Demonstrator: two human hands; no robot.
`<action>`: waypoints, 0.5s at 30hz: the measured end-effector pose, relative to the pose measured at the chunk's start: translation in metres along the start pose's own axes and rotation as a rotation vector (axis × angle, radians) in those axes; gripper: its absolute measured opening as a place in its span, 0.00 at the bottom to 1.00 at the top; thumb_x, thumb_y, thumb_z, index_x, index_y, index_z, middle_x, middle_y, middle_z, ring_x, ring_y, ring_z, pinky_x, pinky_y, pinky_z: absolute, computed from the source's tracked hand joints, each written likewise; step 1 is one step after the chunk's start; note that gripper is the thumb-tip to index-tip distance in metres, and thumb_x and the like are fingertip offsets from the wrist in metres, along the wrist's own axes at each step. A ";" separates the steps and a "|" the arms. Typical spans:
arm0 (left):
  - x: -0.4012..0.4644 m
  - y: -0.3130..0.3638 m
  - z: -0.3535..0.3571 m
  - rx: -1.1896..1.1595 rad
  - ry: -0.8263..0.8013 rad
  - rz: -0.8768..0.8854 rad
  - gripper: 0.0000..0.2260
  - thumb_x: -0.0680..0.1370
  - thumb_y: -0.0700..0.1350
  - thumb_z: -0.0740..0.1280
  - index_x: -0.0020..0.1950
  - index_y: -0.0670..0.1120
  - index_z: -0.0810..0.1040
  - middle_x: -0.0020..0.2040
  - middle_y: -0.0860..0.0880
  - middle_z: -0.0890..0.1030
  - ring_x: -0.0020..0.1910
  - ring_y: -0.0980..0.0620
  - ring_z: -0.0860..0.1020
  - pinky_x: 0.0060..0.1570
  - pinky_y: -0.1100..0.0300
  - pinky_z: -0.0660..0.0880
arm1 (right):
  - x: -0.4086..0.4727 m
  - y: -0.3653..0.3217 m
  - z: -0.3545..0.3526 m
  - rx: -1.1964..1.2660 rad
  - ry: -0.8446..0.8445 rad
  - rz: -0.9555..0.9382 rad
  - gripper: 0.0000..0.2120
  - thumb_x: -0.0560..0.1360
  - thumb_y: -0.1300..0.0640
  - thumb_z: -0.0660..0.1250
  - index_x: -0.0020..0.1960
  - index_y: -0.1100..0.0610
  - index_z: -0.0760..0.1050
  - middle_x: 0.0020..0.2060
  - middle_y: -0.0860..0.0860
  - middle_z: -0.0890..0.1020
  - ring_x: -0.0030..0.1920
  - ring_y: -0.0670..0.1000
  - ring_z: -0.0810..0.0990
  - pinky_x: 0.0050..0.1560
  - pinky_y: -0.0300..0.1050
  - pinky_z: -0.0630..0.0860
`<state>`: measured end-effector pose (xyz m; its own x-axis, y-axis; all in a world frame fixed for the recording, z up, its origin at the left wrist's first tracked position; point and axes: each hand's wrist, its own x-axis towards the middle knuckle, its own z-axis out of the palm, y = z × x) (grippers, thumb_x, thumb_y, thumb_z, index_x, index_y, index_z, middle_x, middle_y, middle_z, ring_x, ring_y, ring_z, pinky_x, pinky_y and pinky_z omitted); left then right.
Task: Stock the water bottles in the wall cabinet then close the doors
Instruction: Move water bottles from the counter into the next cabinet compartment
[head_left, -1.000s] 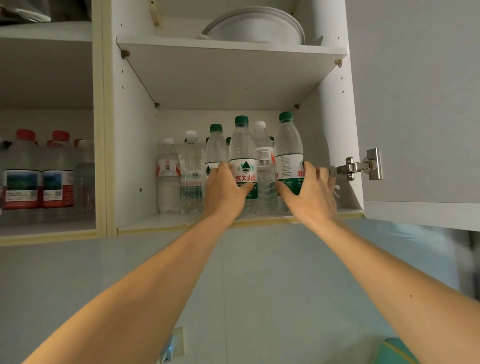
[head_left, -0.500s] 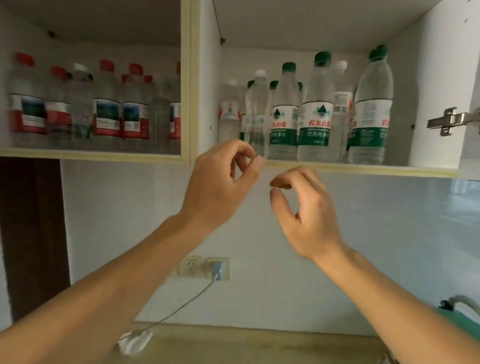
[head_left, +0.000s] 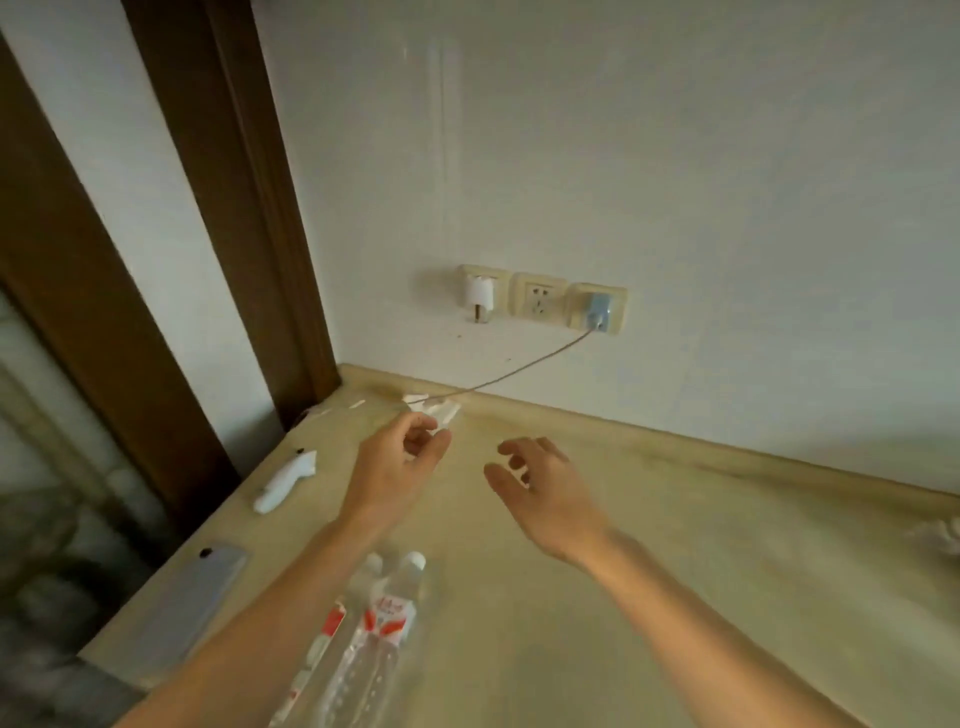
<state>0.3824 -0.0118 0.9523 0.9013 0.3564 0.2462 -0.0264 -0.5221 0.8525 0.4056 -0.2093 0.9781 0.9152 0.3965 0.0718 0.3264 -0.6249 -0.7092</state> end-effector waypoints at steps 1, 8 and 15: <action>-0.006 -0.029 -0.003 0.054 -0.030 -0.090 0.11 0.78 0.53 0.71 0.57 0.50 0.80 0.47 0.56 0.82 0.47 0.60 0.81 0.48 0.62 0.77 | -0.003 0.007 0.023 -0.011 -0.082 0.042 0.20 0.81 0.46 0.64 0.70 0.53 0.75 0.62 0.52 0.76 0.58 0.50 0.77 0.58 0.39 0.71; -0.055 -0.153 -0.040 0.267 -0.305 -0.612 0.35 0.71 0.63 0.74 0.69 0.43 0.72 0.62 0.45 0.77 0.60 0.45 0.77 0.51 0.57 0.71 | -0.025 0.038 0.144 0.043 -0.447 0.317 0.29 0.79 0.41 0.65 0.76 0.51 0.66 0.66 0.52 0.76 0.62 0.50 0.76 0.56 0.40 0.71; -0.081 -0.171 -0.036 0.226 -0.399 -0.682 0.21 0.74 0.63 0.72 0.48 0.44 0.81 0.42 0.49 0.83 0.40 0.50 0.83 0.41 0.54 0.79 | -0.035 0.040 0.197 0.326 -0.445 0.574 0.35 0.76 0.44 0.69 0.78 0.52 0.61 0.61 0.52 0.79 0.54 0.52 0.82 0.55 0.51 0.82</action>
<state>0.2989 0.0764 0.8032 0.7749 0.3722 -0.5109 0.6320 -0.4492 0.6314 0.3403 -0.1154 0.8095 0.7164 0.3467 -0.6055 -0.3160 -0.6124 -0.7246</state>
